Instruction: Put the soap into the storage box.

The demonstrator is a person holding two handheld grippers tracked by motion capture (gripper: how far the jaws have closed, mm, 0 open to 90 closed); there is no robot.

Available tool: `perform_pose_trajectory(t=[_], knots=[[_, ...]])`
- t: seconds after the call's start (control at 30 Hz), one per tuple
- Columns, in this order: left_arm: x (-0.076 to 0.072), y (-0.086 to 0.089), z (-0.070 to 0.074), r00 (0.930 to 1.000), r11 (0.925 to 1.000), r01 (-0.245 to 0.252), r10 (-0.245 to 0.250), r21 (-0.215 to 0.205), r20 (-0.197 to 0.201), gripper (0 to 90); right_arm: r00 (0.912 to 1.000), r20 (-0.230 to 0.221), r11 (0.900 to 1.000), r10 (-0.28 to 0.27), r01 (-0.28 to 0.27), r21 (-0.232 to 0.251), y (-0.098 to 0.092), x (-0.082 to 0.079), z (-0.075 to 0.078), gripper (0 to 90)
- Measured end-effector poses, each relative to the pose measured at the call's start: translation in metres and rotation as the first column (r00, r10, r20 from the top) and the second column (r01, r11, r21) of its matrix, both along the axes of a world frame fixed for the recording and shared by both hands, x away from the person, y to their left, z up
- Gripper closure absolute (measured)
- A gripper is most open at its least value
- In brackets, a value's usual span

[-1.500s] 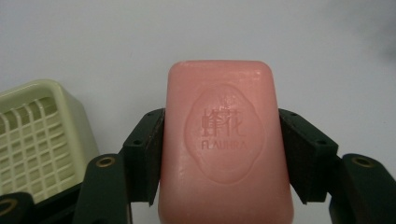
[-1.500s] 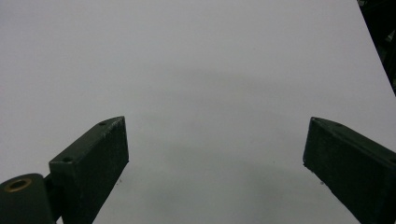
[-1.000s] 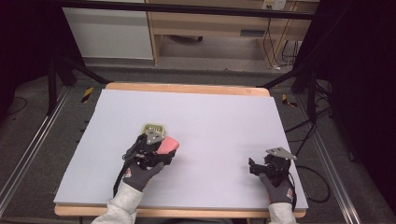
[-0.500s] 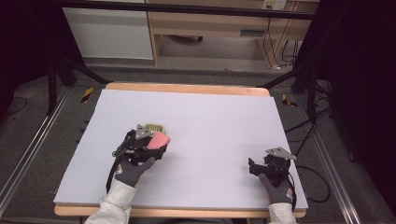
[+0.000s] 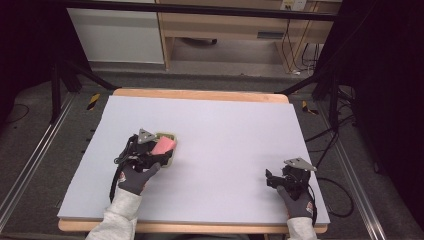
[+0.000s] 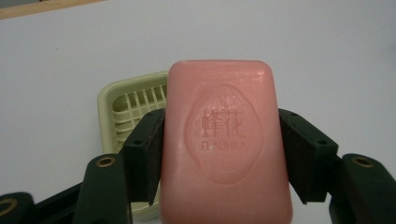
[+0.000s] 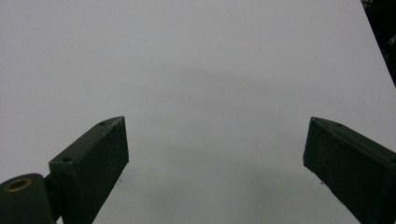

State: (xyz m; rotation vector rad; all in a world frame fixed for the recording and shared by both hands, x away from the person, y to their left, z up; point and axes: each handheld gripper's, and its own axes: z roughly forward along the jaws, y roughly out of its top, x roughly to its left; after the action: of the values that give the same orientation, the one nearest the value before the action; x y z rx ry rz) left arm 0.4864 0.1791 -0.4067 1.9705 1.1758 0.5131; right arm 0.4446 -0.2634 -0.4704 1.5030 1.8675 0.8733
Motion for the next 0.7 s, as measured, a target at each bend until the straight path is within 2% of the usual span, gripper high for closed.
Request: perform_pose_trajectory(t=[0.43,0.7], knots=[[0.013,0.002,-0.004,0.9998,0.9995,-0.015,0.016,0.026,-0.014,37.1,1.0000,-0.003,1.000,-0.002,0.002,0.000,0.000,0.001,0.000,7.0],[0.023,0.003,-0.008,0.9992,0.9990,-0.035,0.035,0.028,-0.020,37.1,1.0000,-0.002,1.000,0.001,-0.001,-0.003,0.000,0.002,-0.001,7.0]])
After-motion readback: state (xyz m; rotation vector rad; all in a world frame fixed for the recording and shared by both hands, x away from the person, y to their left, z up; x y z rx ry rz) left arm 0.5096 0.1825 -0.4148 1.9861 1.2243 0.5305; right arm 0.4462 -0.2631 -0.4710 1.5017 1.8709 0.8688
